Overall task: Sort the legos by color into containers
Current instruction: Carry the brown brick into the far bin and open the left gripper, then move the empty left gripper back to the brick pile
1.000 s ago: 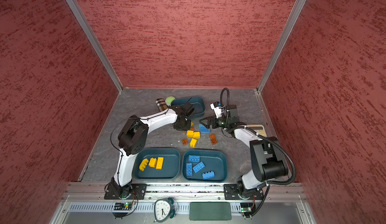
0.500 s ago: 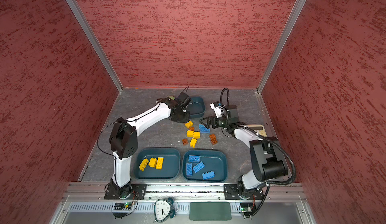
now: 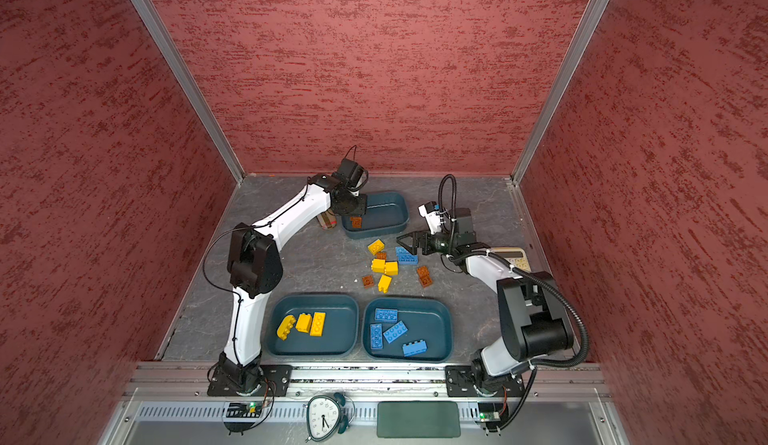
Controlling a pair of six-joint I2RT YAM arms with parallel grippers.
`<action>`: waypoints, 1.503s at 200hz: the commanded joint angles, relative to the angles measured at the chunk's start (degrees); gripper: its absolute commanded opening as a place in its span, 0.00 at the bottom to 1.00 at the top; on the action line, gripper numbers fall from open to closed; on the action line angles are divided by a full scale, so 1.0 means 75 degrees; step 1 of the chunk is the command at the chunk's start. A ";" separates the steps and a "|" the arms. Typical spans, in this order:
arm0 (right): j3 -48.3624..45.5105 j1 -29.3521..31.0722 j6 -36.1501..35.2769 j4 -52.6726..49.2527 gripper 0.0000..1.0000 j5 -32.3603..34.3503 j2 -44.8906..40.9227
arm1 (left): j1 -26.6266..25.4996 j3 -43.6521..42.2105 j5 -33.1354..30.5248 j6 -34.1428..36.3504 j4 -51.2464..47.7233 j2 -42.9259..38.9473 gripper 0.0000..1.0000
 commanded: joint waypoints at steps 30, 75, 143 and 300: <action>0.0244 -0.0022 -0.0119 -0.0124 0.99 0.0106 -0.0138 | 0.0181 0.0828 0.0262 0.0169 0.0656 0.0964 0.23; 0.0281 -0.0012 -0.0122 -0.0163 0.99 0.0117 -0.0125 | 0.0254 0.1770 0.0114 0.0121 0.0637 0.1750 0.25; 0.0258 -0.0016 -0.0111 -0.0161 0.99 0.0123 -0.0110 | 0.0147 0.2155 0.0022 0.0273 -0.0171 0.1605 0.47; 0.0216 -0.0017 -0.0137 -0.0210 0.99 0.0068 -0.0195 | -0.1488 -0.4368 0.0527 0.0105 0.0554 -0.3033 0.67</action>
